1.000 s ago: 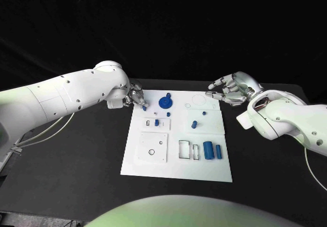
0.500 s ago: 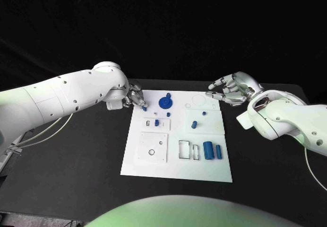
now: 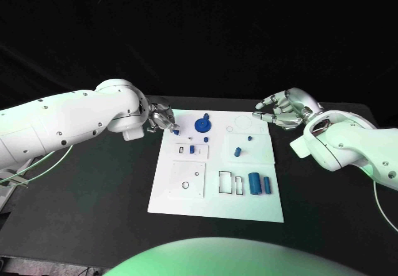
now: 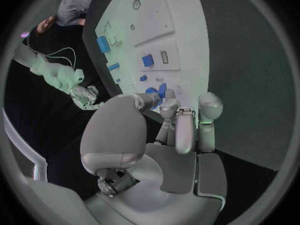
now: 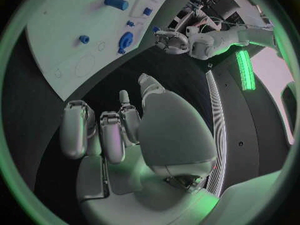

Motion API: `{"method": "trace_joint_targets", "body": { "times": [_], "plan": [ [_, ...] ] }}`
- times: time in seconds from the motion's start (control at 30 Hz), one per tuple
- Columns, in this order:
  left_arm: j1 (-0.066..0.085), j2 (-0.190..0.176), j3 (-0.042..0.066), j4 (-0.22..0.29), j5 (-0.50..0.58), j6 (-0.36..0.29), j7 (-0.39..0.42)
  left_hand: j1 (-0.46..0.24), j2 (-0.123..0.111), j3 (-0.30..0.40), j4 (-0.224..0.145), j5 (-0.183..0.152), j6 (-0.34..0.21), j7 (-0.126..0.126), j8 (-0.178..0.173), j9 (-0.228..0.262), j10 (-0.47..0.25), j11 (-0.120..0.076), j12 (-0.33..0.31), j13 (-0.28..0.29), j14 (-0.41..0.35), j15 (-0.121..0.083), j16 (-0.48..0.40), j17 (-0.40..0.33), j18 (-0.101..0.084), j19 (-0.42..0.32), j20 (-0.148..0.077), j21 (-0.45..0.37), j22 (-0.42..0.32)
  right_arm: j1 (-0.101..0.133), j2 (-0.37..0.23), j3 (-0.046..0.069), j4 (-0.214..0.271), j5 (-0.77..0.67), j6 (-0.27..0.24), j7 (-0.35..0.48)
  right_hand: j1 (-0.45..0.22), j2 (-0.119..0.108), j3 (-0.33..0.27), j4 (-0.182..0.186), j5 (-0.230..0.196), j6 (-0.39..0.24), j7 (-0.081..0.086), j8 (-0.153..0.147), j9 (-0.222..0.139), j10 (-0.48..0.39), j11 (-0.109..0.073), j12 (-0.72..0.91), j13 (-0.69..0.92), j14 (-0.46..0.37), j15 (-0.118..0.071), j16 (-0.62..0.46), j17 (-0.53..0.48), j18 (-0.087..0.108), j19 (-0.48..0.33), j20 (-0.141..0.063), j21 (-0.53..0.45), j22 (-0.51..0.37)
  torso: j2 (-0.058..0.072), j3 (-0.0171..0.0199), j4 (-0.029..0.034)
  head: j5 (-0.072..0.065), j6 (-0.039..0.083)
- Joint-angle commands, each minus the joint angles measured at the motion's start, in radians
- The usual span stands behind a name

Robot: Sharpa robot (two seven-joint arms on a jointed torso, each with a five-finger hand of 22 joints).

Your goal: Assemble the parts on the task board

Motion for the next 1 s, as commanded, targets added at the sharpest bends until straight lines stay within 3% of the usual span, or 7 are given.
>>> {"method": "trace_joint_targets", "body": {
  "times": [0.03,0.17,0.43,0.7,1.0],
  "plan": [
    [-0.011,-0.02,0.0,0.043,-0.042,-0.085,0.048,0.0,-0.011,0.153,-0.146,0.002,0.006,-0.006,0.004,0.001,0.009,-0.002,0.006,0.003,0.051,-0.008,0.004,0.046,-0.013,0.009,0.001,0.005,0.005,0.0,-0.001,0.0,0.0,-0.01,0.012,0.003,-0.01,0.001,0.005,-0.002,0.0,-0.007,0.002,0.005,0.001,-0.004,-0.003,-0.001,0.033,0.077,-0.007,-0.005,0.128,0.013,-0.009,-0.001,-0.004,0.07,0.001,-0.0021,0.0016,0.001,-0.002],
    [-0.034,-0.045,0.0,0.089,-0.088,-0.128,0.056,-0.003,-0.018,0.166,-0.15,0.003,0.012,-0.008,0.007,0.001,0.016,-0.004,0.008,0.007,0.051,-0.009,0.004,0.046,-0.015,0.017,-0.001,0.012,0.018,0.0,-0.001,0.0,0.0,-0.01,0.013,0.003,-0.011,0.0,0.005,-0.002,0.0,-0.008,0.002,0.006,0.001,-0.004,-0.003,0.0,0.033,0.077,-0.007,-0.006,0.128,0.013,-0.008,-0.001,-0.003,0.07,0.0,-0.0009,0.0012,0.005,-0.002],
    [-0.074,-0.059,0.0,0.132,-0.157,-0.158,0.05,-0.006,-0.026,0.184,-0.156,0.004,0.016,-0.01,0.009,0.0,0.021,-0.006,0.009,0.009,0.052,-0.011,0.004,0.047,-0.017,0.023,-0.003,0.017,0.027,-0.001,-0.001,0.0,-0.001,-0.01,0.014,0.003,-0.007,-0.003,0.006,-0.005,0.0,-0.008,0.002,0.007,0.001,-0.004,-0.003,0.0,0.033,0.077,-0.007,-0.005,0.129,0.013,-0.008,-0.001,-0.003,0.071,0.002,-0.0029,-0.0011,0.008,-0.003],
    [-0.09,-0.05,-0.002,0.139,-0.222,-0.138,0.042,-0.006,-0.029,0.189,-0.158,0.004,0.017,-0.01,0.009,0.0,0.021,-0.007,0.008,0.008,0.051,-0.012,0.004,0.047,-0.017,0.022,-0.004,0.017,0.026,-0.002,0.0,0.0,-0.001,-0.01,0.015,0.003,-0.006,-0.004,0.007,-0.006,0.0,-0.009,0.002,0.008,0.001,-0.004,-0.004,0.0,0.034,0.077,-0.007,-0.006,0.128,0.013,-0.008,-0.001,-0.003,0.071,0.003,-0.0015,-0.0015,0.007,-0.003],
    [-0.098,-0.039,-0.003,0.133,-0.252,-0.122,0.035,-0.007,-0.032,0.194,-0.16,0.004,0.018,-0.01,0.01,0.0,0.025,-0.007,0.01,0.012,0.052,-0.012,0.004,0.047,-0.017,0.025,-0.004,0.02,0.03,-0.003,-0.001,0.0,-0.001,-0.01,0.015,0.003,-0.006,-0.004,0.007,-0.006,0.0,-0.009,0.002,0.008,0.001,-0.004,-0.004,0.0,0.034,0.077,-0.007,-0.006,0.128,0.013,-0.008,-0.001,-0.003,0.071,0.003,-0.0012,-0.0013,0.009,-0.006]
  ]
}}
